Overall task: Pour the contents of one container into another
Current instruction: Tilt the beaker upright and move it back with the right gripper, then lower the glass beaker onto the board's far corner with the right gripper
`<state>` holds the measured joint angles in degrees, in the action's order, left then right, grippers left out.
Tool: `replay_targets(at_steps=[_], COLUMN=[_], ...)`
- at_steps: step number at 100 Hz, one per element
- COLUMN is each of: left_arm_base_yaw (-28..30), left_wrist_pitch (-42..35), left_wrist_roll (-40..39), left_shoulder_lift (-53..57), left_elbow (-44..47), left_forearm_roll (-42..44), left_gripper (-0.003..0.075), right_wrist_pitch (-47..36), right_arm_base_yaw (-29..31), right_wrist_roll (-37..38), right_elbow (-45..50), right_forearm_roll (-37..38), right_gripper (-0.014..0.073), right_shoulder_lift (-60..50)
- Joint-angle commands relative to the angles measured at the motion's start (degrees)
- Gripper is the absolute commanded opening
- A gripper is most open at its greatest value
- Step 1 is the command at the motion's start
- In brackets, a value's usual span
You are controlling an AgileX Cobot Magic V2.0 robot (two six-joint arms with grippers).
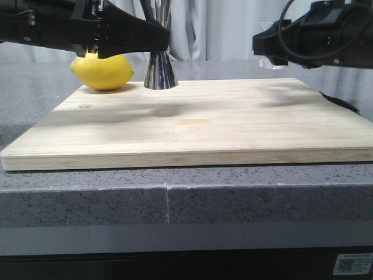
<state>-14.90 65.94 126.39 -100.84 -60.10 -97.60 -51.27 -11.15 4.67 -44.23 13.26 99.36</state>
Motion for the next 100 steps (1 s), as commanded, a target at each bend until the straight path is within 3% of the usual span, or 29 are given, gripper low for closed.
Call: replay_targets(at_steps=[1, 100], left_arm_base_yaw=[-0.5, -0.5], left_wrist_pitch=[3.5, 3.2], left_wrist_roll=[-0.3, -0.3], left_shoulder_lift=[2.3, 2.3], left_elbow=[-1.6, -1.6], left_forearm_roll=[-3.9, -3.8], left_gripper=[0.0059, 0.0059], right_wrist_pitch=[-7.6, -9.3], right_arm_base_yaw=[0.4, 3.3], right_wrist_roll=[-0.2, -0.2], right_elbow=[-1.4, -1.4], right_forearm_roll=[-1.0, -1.2], right_gripper=[0.0216, 0.0216], right_shoulder_lift=[-0.6, 4.7])
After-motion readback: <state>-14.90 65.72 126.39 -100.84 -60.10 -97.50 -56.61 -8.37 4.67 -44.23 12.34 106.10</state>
